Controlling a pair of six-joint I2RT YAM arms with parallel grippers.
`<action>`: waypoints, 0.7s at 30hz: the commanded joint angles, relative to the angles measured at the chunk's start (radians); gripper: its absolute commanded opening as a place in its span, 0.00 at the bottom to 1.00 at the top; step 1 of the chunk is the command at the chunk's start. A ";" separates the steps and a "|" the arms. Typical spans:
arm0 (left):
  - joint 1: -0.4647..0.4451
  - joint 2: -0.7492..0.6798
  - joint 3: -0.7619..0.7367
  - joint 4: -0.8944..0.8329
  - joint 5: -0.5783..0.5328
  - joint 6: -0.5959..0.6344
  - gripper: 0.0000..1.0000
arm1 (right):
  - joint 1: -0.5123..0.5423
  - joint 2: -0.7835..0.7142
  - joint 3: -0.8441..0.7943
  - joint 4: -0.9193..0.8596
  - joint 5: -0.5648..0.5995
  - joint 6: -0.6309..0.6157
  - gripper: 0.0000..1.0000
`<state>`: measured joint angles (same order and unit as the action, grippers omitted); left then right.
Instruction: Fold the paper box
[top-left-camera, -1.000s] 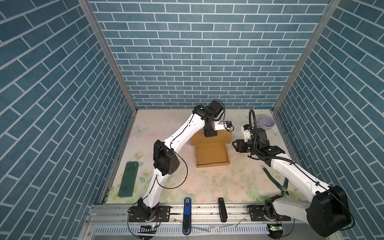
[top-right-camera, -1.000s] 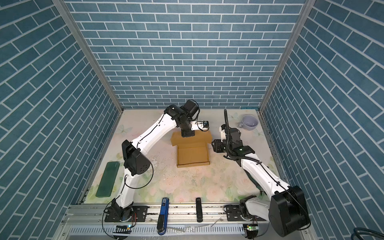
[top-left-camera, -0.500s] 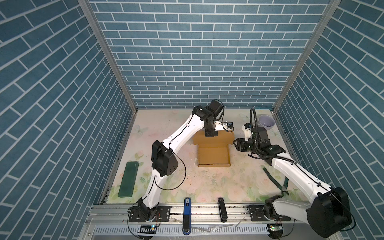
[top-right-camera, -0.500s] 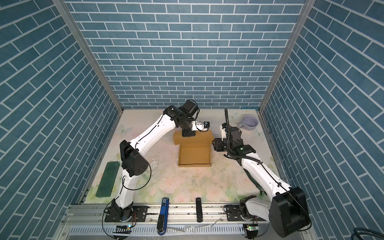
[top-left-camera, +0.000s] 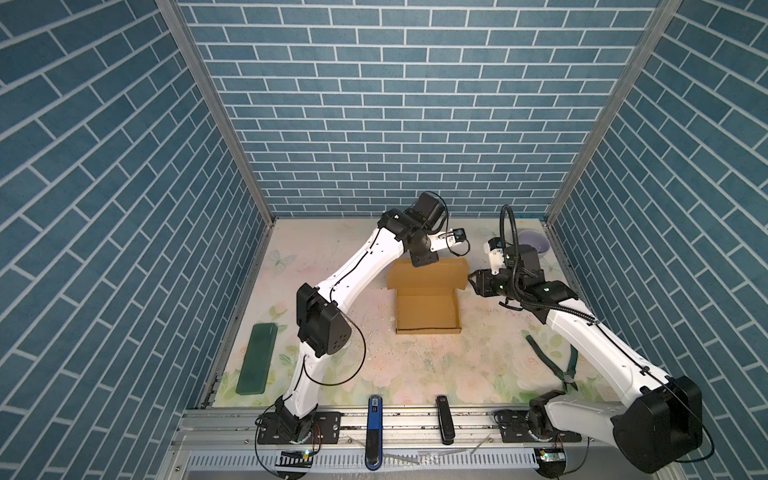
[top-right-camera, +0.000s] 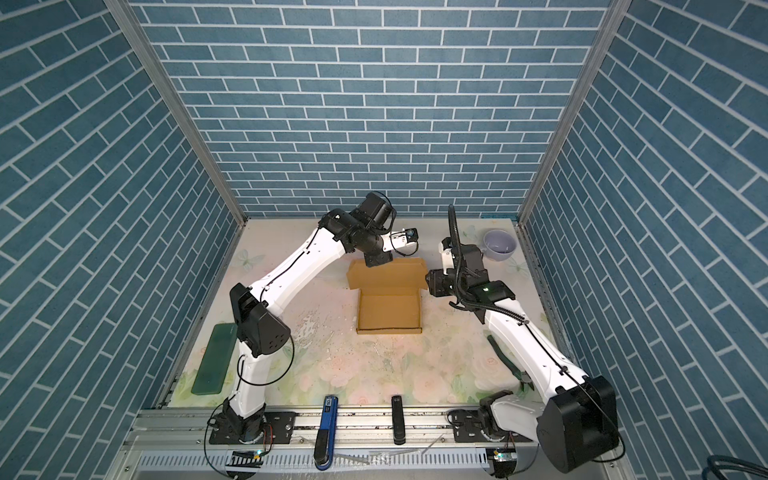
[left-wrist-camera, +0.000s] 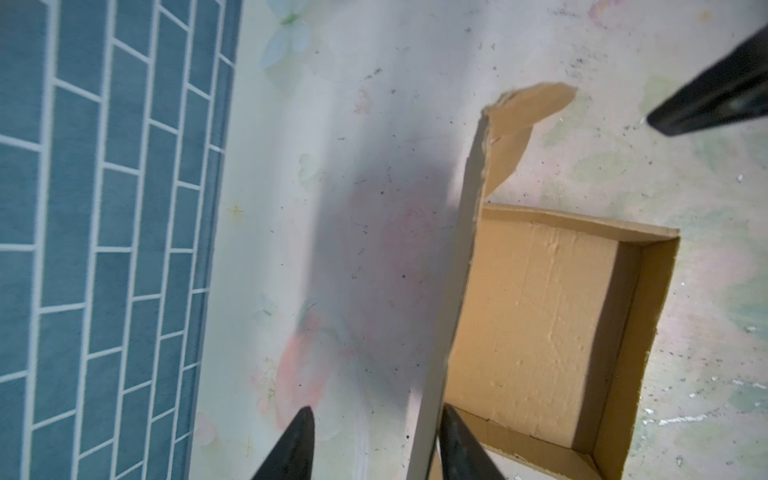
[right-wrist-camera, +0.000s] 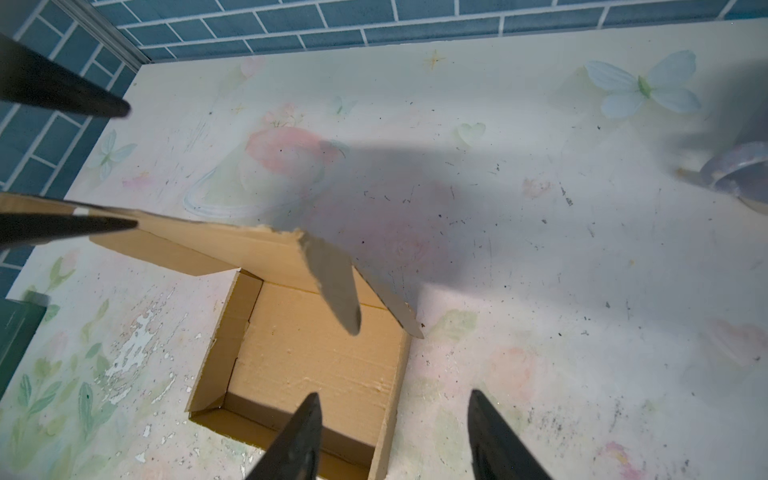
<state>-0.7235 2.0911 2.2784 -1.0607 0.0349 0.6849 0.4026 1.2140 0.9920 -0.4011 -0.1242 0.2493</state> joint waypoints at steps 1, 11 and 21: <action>0.004 -0.071 -0.013 0.024 -0.066 -0.122 0.51 | -0.002 0.038 0.080 -0.077 -0.014 -0.101 0.56; 0.070 -0.395 -0.399 0.228 -0.071 -0.373 0.53 | 0.002 0.098 0.129 -0.101 -0.056 -0.190 0.54; 0.196 -0.660 -0.803 0.342 0.060 -0.526 0.52 | 0.002 0.153 0.129 -0.053 -0.064 -0.226 0.54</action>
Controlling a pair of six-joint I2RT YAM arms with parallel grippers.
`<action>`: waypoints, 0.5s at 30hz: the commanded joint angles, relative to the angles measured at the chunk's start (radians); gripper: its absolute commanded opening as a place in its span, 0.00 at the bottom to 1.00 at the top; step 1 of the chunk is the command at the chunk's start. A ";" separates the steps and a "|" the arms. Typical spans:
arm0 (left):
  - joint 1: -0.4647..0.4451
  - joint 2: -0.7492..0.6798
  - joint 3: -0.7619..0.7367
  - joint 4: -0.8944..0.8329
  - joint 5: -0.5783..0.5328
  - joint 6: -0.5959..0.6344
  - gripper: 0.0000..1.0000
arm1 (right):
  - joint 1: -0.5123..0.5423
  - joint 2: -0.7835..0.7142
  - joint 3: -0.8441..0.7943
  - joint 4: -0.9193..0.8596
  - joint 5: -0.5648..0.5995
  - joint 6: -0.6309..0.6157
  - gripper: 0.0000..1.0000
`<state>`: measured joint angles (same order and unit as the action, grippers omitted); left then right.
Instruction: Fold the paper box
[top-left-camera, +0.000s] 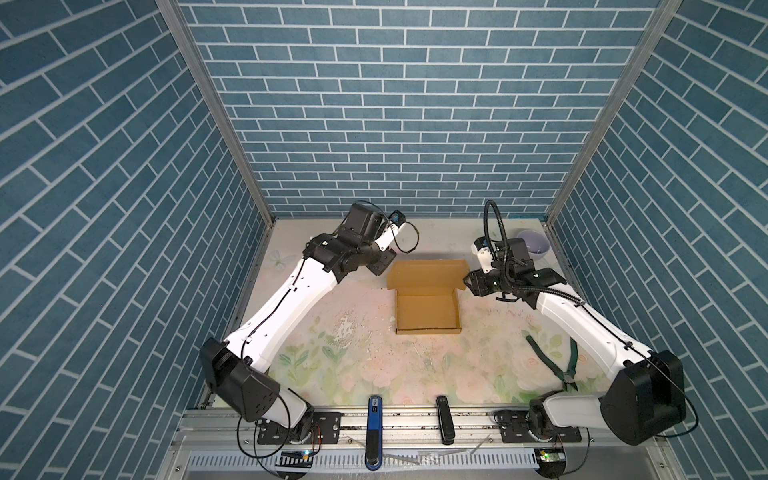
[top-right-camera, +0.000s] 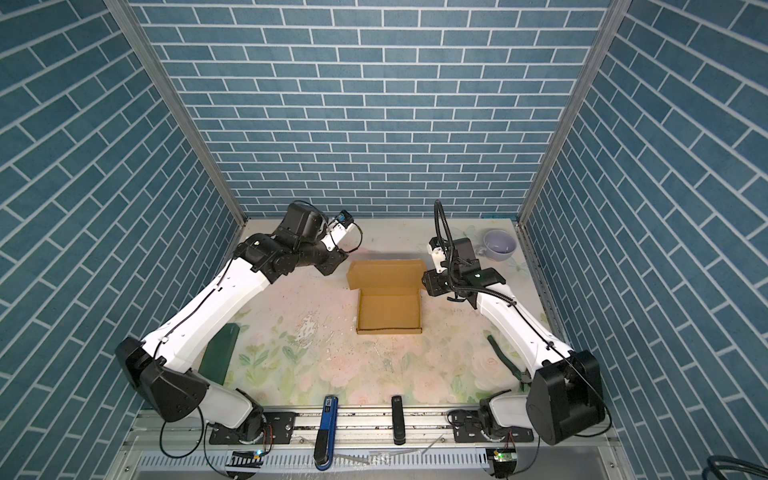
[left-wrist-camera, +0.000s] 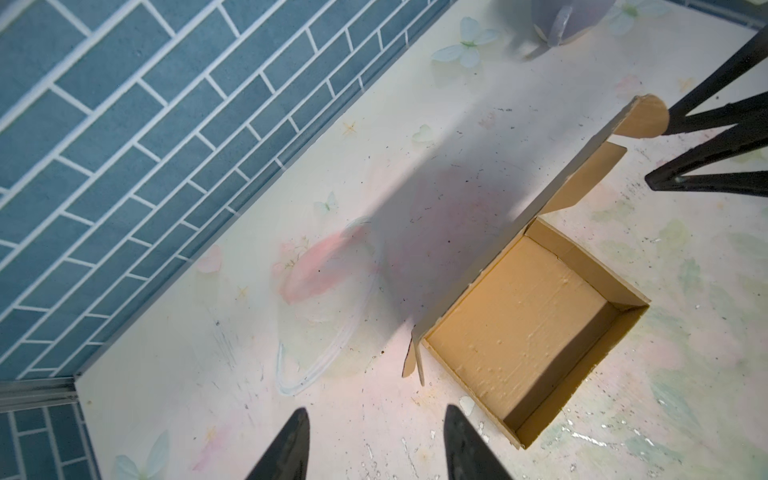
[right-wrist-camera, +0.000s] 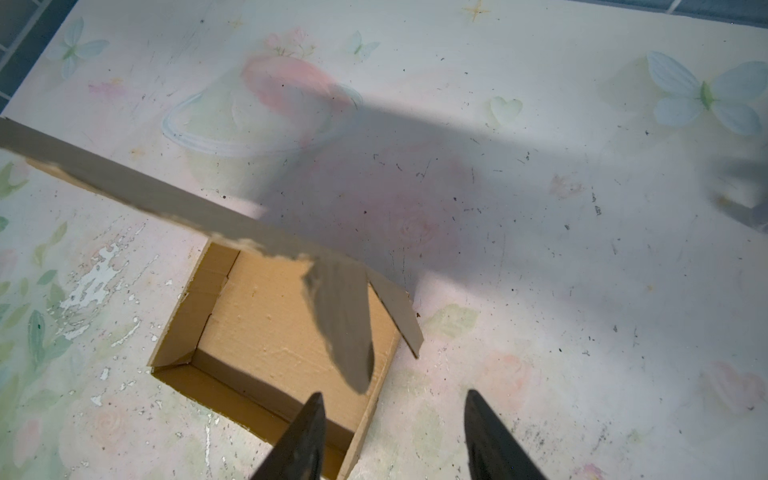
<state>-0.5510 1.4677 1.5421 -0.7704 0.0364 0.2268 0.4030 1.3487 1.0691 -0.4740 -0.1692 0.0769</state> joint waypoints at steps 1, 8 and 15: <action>0.035 -0.054 -0.102 0.061 0.063 -0.079 0.52 | 0.002 0.025 0.053 0.025 -0.024 -0.054 0.54; 0.096 -0.137 -0.255 0.105 0.102 -0.110 0.51 | 0.002 0.070 0.073 0.061 -0.042 -0.063 0.54; 0.125 -0.184 -0.381 0.218 0.163 -0.086 0.51 | 0.002 0.110 0.095 0.080 -0.045 -0.082 0.53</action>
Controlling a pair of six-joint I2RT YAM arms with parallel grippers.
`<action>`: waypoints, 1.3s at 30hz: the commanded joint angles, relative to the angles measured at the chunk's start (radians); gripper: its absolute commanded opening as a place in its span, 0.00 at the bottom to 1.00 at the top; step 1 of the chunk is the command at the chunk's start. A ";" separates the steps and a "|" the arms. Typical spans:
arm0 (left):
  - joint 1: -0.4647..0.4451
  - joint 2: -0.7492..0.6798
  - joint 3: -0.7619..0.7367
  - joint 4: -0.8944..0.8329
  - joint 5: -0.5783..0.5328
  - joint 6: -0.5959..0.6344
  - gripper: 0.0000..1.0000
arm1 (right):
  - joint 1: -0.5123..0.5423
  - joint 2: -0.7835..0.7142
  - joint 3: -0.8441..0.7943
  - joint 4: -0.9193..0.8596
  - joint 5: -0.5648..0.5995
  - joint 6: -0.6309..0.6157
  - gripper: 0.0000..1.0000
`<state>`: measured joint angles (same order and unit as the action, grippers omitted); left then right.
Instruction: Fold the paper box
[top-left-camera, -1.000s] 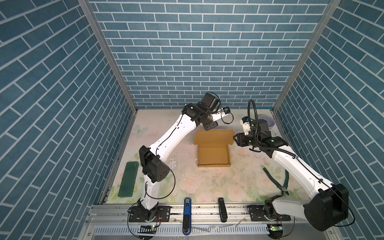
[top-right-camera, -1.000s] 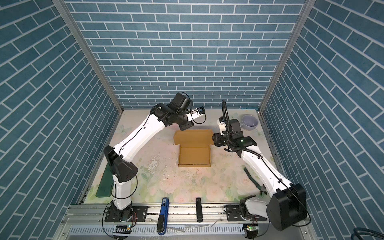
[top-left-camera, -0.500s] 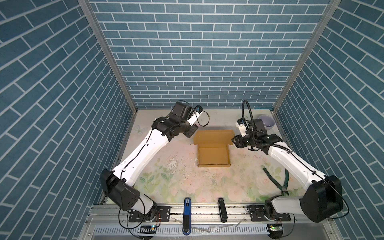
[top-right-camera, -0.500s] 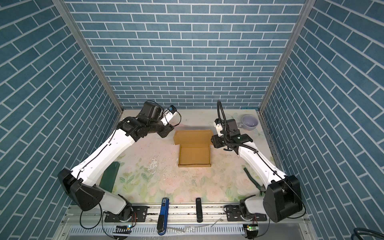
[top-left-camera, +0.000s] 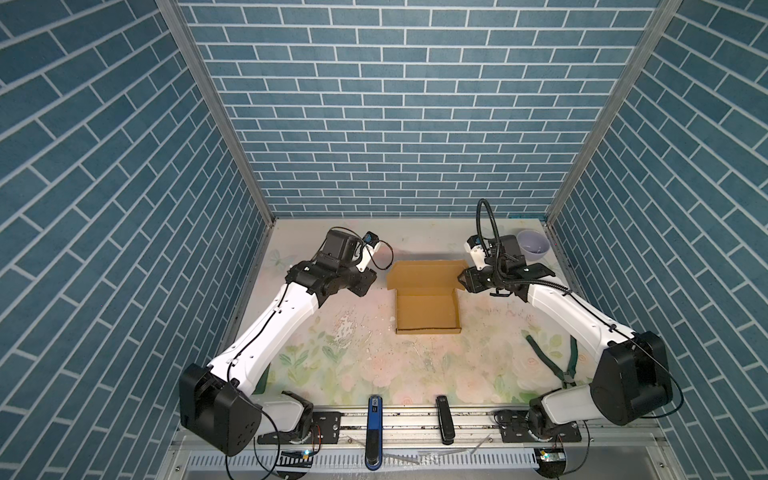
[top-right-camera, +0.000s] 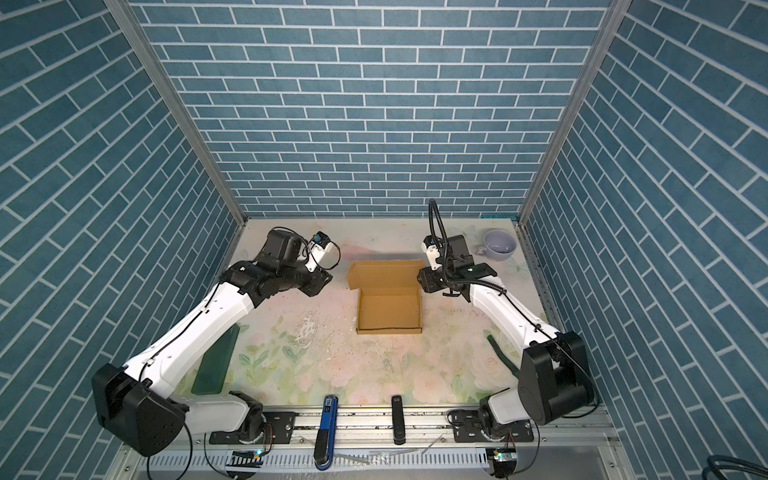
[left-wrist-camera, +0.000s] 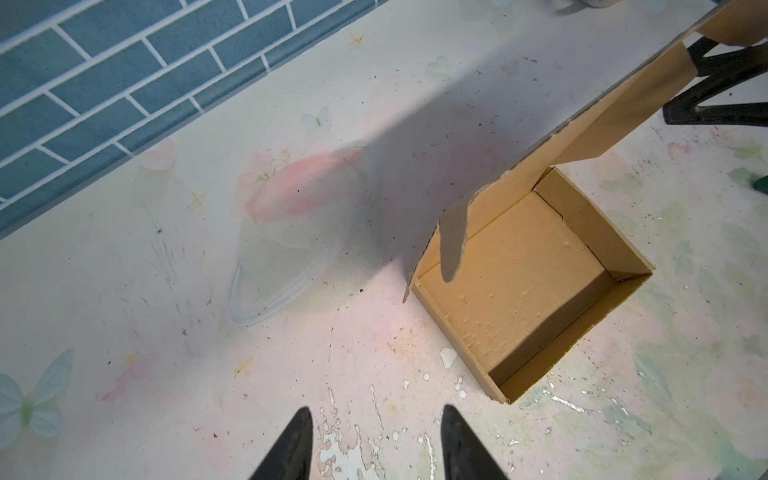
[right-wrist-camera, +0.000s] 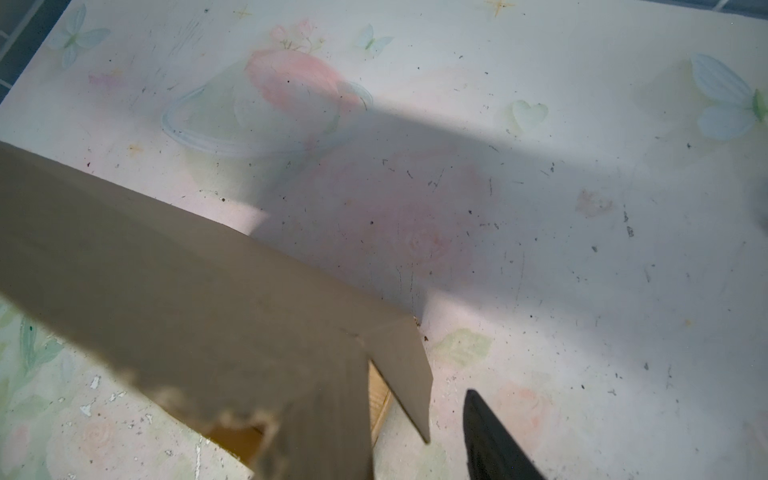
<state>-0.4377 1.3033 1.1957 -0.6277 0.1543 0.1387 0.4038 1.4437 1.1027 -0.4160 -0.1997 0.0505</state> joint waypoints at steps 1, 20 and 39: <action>0.014 -0.023 -0.050 0.093 0.058 0.004 0.51 | 0.001 0.021 0.067 0.023 -0.019 -0.058 0.53; 0.027 0.059 -0.095 0.166 0.140 -0.013 0.50 | 0.000 0.048 0.082 0.026 -0.052 -0.066 0.25; 0.024 0.218 -0.011 0.289 0.200 -0.038 0.50 | 0.000 0.037 0.084 0.005 -0.066 -0.064 0.14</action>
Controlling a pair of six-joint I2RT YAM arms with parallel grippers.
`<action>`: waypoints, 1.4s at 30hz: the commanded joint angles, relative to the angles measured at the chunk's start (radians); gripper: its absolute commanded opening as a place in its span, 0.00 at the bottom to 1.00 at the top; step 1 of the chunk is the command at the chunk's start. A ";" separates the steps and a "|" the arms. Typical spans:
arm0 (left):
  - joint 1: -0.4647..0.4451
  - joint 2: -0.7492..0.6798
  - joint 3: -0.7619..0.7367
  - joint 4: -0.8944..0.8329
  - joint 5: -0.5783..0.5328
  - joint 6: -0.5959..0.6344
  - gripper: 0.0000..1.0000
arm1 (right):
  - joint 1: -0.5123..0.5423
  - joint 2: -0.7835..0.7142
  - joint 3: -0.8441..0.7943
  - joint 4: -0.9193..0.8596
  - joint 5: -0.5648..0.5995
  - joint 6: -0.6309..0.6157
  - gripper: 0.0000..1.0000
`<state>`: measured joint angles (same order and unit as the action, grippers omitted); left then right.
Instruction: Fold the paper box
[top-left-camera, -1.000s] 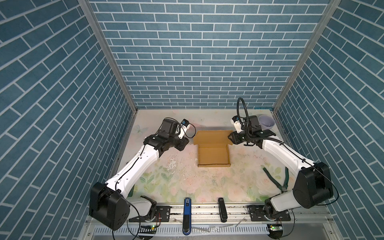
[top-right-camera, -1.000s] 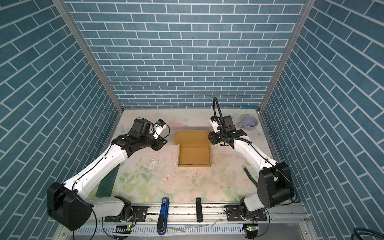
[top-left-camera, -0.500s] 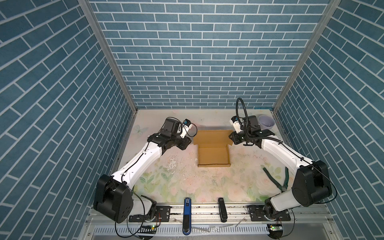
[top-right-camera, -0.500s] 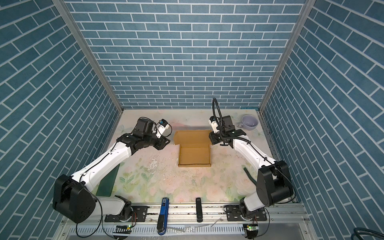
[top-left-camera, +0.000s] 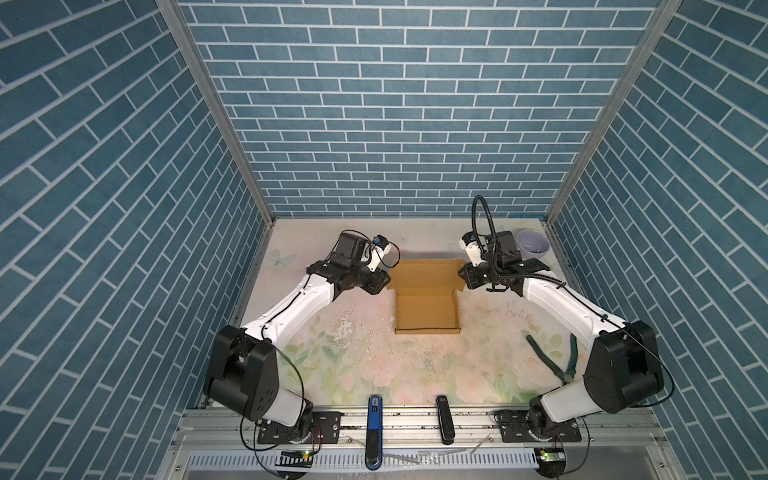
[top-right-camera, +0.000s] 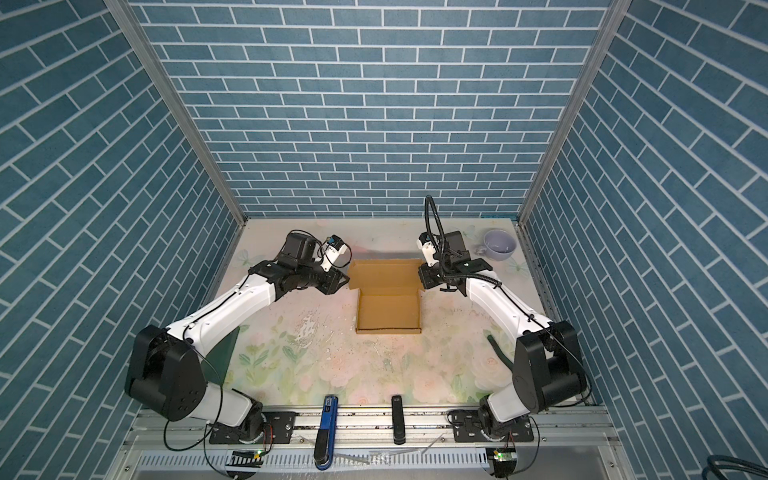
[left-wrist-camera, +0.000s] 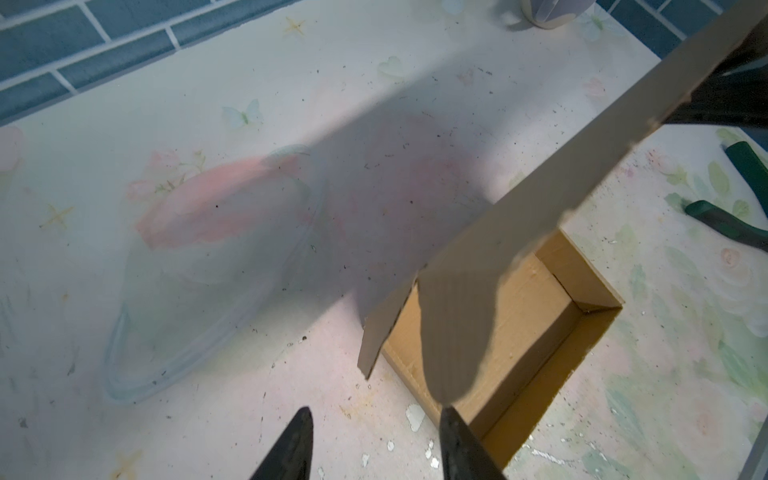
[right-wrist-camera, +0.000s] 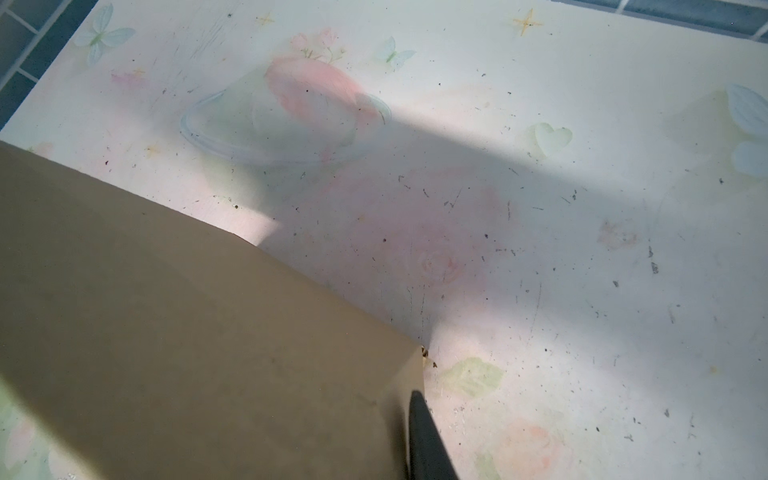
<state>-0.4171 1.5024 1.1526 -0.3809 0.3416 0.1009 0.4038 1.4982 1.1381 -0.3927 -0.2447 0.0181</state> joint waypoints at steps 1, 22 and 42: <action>0.004 0.030 0.039 0.048 0.018 0.002 0.50 | 0.001 -0.018 0.049 -0.018 -0.022 -0.032 0.13; -0.010 0.119 0.096 0.094 0.093 -0.030 0.26 | 0.000 -0.029 0.045 -0.031 -0.018 -0.030 0.08; -0.065 0.151 0.122 0.072 -0.025 -0.083 0.14 | 0.023 -0.057 0.036 -0.038 0.063 -0.004 0.05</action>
<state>-0.4694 1.6451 1.2446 -0.3004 0.3634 0.0376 0.4152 1.4654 1.1381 -0.4103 -0.2195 0.0189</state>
